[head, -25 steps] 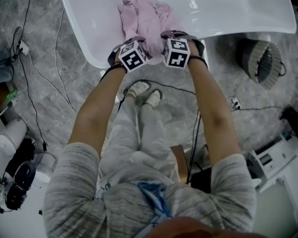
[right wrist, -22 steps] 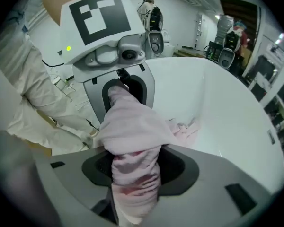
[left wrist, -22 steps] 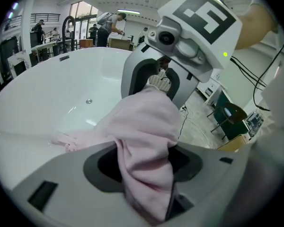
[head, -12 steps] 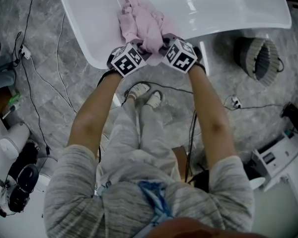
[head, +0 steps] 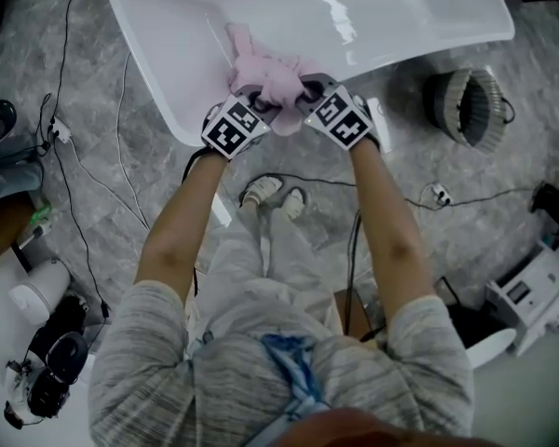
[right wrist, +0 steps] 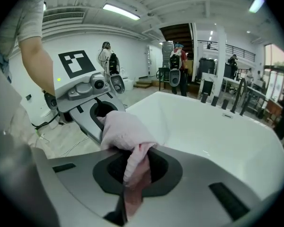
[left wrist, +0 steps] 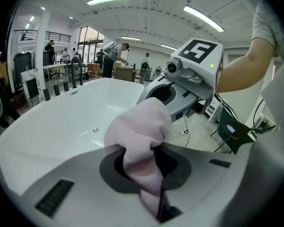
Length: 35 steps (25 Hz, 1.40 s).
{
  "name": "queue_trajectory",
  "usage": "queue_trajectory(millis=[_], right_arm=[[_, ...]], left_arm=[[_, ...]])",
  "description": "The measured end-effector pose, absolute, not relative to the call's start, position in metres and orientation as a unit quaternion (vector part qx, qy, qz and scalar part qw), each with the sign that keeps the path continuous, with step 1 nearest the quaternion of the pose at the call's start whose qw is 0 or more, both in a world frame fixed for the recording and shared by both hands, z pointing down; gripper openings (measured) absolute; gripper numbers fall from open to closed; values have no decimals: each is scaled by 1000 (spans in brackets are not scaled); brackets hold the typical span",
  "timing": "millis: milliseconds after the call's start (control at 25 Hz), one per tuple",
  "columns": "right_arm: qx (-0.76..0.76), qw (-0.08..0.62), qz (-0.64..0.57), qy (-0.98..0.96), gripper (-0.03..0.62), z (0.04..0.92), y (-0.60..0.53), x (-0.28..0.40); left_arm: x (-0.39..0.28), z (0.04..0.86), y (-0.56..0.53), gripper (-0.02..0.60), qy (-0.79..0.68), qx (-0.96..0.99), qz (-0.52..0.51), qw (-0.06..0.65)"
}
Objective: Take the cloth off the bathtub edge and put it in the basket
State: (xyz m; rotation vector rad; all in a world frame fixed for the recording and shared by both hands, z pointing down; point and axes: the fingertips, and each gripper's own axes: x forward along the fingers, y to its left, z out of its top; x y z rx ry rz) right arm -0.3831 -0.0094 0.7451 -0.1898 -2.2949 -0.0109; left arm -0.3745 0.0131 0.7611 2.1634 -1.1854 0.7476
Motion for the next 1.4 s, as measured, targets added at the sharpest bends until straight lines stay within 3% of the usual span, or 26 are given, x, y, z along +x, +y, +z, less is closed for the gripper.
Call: queue_trajectory(millis=[480, 1080, 1400], right_arm=[[8, 374, 20, -927, 26, 660, -19, -366], [98, 284, 40, -953, 26, 554, -18, -350], [150, 244, 20, -958, 26, 477, -25, -328]], left_arm=[[-362, 675, 4, 40, -452, 810, 269, 259], [-352, 567, 10, 40, -481, 821, 209, 223], [-333, 492, 2, 38, -458, 851, 197, 166]])
